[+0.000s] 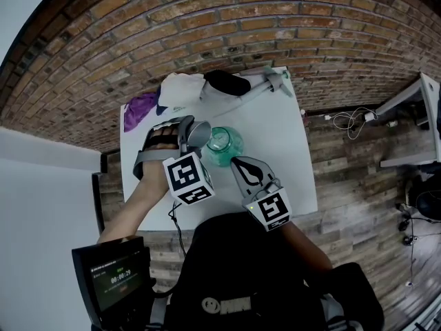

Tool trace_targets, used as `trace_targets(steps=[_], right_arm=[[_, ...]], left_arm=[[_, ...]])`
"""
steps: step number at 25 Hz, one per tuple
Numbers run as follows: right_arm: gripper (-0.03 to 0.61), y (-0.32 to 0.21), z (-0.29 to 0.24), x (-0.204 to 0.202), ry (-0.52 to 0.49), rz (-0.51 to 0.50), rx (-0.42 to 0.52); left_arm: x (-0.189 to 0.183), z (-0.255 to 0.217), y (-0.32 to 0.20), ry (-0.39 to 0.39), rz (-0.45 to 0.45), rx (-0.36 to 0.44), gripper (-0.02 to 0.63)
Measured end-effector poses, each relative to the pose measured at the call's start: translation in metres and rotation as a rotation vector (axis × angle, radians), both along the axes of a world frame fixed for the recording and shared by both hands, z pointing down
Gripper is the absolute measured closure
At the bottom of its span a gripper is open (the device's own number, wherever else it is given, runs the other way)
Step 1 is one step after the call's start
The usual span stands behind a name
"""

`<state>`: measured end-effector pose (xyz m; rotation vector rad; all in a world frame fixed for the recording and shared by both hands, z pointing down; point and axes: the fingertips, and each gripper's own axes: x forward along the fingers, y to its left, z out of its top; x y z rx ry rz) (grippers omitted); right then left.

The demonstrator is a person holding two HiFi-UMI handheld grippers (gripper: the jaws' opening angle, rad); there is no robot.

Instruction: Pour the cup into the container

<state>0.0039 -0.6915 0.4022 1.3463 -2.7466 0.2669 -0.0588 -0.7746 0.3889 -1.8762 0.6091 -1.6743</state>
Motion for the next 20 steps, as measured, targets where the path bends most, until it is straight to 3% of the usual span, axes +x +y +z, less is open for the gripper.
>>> trace_targets(steps=[20], right_arm=[[0.575,-0.0005,-0.0008,-0.0001,-0.006,-0.002,-0.004]], left_arm=[[0.0019,-0.0041,-0.0031,-0.025,0.004,0.029,0.324]])
